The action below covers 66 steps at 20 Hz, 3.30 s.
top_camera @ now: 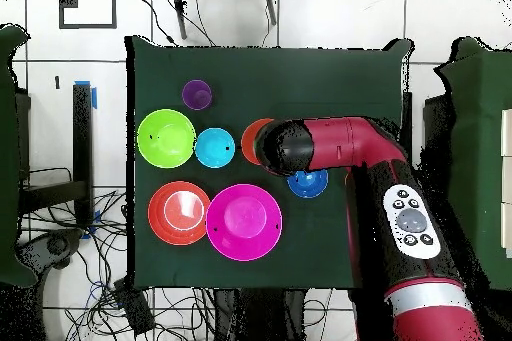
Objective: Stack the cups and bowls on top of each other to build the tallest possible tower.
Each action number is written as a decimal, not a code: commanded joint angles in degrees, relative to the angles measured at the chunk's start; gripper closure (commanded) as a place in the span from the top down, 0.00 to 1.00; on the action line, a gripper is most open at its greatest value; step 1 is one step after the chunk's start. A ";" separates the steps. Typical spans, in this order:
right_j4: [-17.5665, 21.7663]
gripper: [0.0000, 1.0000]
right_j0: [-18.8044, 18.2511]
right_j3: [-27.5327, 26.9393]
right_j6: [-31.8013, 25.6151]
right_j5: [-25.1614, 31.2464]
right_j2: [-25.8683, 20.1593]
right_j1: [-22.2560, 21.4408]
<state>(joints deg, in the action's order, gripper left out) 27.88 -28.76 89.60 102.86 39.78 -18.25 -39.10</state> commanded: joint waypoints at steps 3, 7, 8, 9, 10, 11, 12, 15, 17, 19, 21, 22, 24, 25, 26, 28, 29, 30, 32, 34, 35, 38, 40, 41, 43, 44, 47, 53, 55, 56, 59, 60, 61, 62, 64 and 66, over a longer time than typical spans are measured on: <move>0.67 0.00 1.63 -2.19 2.43 -1.61 -0.28 3.77; 0.88 0.00 1.63 -1.96 2.59 -2.40 -0.29 3.86; 0.89 0.00 1.62 -1.97 2.53 -2.38 -0.30 3.85; 0.90 0.00 1.62 -1.90 2.54 -2.47 -0.31 3.84; 0.91 0.00 1.62 -1.83 2.56 -2.55 -0.31 3.83; 0.88 0.00 1.57 -1.73 2.56 -2.72 -0.37 3.82; 0.86 0.00 1.51 -1.63 2.57 -2.88 -0.42 3.80; 1.04 0.00 1.82 -2.09 2.57 -2.32 -0.20 4.05; 1.15 0.00 2.07 -2.44 2.71 -2.13 -0.06 4.20; 1.50 0.00 2.40 -2.22 3.19 -2.66 0.29 4.08; 1.76 0.00 2.75 -2.18 3.58 -3.08 0.59 4.22; 2.08 0.00 3.05 -2.14 3.87 -3.45 0.92 4.24; 2.63 0.00 3.38 -2.03 4.16 -4.46 1.29 4.44; 2.83 0.00 3.50 -2.05 4.24 -4.82 1.53 4.55; 2.78 0.00 3.56 -2.06 4.08 -4.86 1.58 4.61; 2.86 0.00 3.61 -1.80 4.10 -6.05 1.68 4.61; 2.99 0.00 3.57 -1.68 4.20 -7.07 1.68 4.65; 3.11 0.00 3.54 -1.55 4.31 -8.10 1.69 4.69; 3.05 0.00 3.49 -1.50 4.20 -8.73 1.79 4.86; 2.74 0.00 3.40 -1.35 3.95 -8.99 1.83 4.87; 2.48 0.00 3.35 -1.31 3.65 -8.74 1.80 4.79; 2.02 0.00 3.29 -1.28 3.18 -8.82 1.77 4.77; 1.86 0.00 3.41 -1.58 2.87 -8.30 1.94 4.93; 1.85 0.00 3.56 -1.86 2.76 -7.86 2.14 5.06; 1.56 0.00 2.94 -1.90 2.29 -8.56 1.59 5.46; 1.37 0.00 2.94 -2.28 1.84 -7.39 1.58 5.67; 1.43 0.00 3.06 -1.57 2.26 -8.06 1.73 5.31; 1.22 0.00 2.84 -1.66 1.83 -7.57 1.53 5.39; 1.14 0.00 2.79 -1.68 1.75 -7.40 1.49 5.28; 1.13 0.00 2.71 -1.71 1.59 -7.33 1.41 5.30; 1.16 0.00 2.55 -1.70 1.47 -7.43 1.37 5.45; 1.17 0.00 2.45 -1.71 1.32 -7.43 1.29 5.52; 1.15 0.00 2.41 -1.58 1.27 -7.40 1.26 5.41; 1.13 0.00 2.38 -1.44 1.21 -7.37 1.24 5.29; 1.17 0.00 2.50 -1.64 1.00 -6.95 1.25 5.22; 1.16 0.00 2.19 -1.38 1.07 -7.91 0.97 5.17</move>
<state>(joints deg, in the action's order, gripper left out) 27.87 -26.91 89.60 102.86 32.31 -17.00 -36.40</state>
